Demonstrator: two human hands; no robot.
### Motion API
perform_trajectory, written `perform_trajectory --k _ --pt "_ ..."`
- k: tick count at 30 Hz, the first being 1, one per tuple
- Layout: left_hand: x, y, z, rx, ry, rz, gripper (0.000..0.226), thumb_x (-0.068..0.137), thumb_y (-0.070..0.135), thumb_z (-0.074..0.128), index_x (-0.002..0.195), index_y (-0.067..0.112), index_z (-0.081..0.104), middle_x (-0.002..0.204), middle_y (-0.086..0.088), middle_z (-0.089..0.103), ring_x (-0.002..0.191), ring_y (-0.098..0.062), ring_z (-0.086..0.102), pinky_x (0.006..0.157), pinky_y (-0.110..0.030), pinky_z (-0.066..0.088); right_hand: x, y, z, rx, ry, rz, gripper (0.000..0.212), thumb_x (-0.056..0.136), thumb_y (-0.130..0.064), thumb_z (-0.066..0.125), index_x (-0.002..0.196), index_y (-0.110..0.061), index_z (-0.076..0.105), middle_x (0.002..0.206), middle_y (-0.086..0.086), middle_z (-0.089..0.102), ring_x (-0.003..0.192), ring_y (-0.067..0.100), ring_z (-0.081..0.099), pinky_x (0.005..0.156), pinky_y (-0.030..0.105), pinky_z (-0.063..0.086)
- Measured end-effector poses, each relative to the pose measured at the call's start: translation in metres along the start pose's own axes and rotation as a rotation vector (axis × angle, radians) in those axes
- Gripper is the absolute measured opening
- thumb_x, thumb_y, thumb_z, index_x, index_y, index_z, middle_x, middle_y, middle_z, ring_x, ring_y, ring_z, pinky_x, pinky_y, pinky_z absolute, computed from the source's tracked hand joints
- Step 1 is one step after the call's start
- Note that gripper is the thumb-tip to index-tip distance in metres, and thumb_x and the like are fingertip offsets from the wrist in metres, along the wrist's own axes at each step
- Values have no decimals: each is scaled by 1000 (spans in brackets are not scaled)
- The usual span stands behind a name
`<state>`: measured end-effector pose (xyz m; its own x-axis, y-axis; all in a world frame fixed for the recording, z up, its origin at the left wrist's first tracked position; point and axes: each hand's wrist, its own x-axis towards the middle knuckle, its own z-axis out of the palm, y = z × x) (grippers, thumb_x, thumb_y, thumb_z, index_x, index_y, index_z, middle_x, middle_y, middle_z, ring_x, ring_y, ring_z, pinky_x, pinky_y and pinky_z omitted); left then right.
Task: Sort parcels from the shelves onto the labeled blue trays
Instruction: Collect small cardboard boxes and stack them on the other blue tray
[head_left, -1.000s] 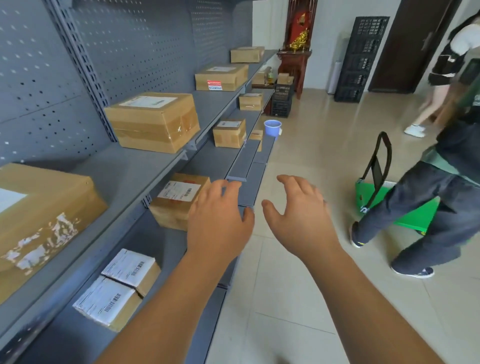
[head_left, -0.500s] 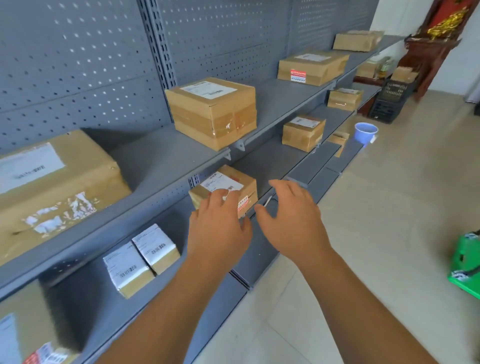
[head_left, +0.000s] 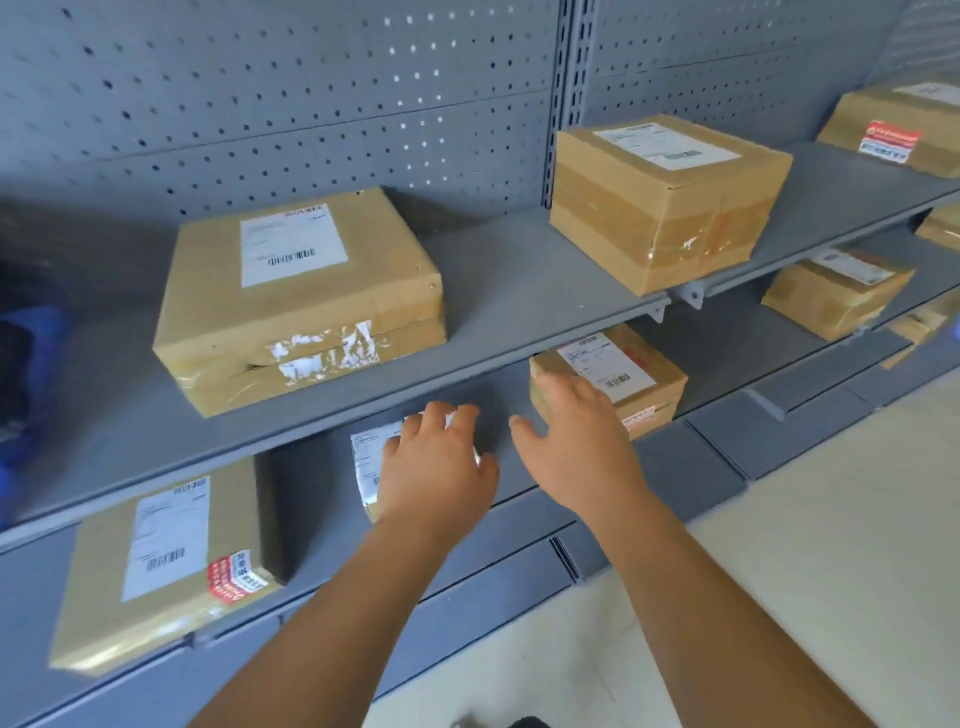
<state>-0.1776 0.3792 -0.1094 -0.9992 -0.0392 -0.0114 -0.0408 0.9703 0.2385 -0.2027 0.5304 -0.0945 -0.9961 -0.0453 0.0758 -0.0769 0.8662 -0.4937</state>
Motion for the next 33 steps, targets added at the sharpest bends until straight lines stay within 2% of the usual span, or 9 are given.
perform_trajectory --k 6,13,20,29,33 --pt "2 -39 17 24 -78 -130 56 97 48 48 150 31 38 156 4 36 141 -24 39 110 -43 35 26 -12 49 -5 -165 -38 60 97 -44 55 149 -18 43 147 4 51 135 27 43 106 42 42" --pt "9 -62 40 10 -123 -343 56 97 49 47 150 31 38 154 4 37 137 -25 42 109 -43 36 55 -19 90 -64 -348 -137 47 96 -42 54 135 -18 50 128 4 58 123 30 50 93 41 48" --pt "16 -74 70 -14 -138 -504 53 96 46 48 145 29 40 148 1 42 132 -25 44 104 -43 39 72 -8 124 -63 -452 -194 50 96 -42 54 139 -18 48 135 5 54 124 32 48 97 40 46" --pt "43 -105 118 -16 -48 -528 50 99 45 44 146 28 41 149 0 42 131 -26 43 105 -43 38 92 2 183 -97 -406 -232 49 91 -41 57 133 -16 52 134 6 53 122 33 49 100 42 46" --pt "61 -115 138 -34 3 -506 48 103 42 38 149 28 38 155 -1 36 137 -27 37 108 -44 35 104 4 207 -106 -342 -243 58 91 -46 56 142 -22 44 150 3 39 134 31 38 106 42 41"
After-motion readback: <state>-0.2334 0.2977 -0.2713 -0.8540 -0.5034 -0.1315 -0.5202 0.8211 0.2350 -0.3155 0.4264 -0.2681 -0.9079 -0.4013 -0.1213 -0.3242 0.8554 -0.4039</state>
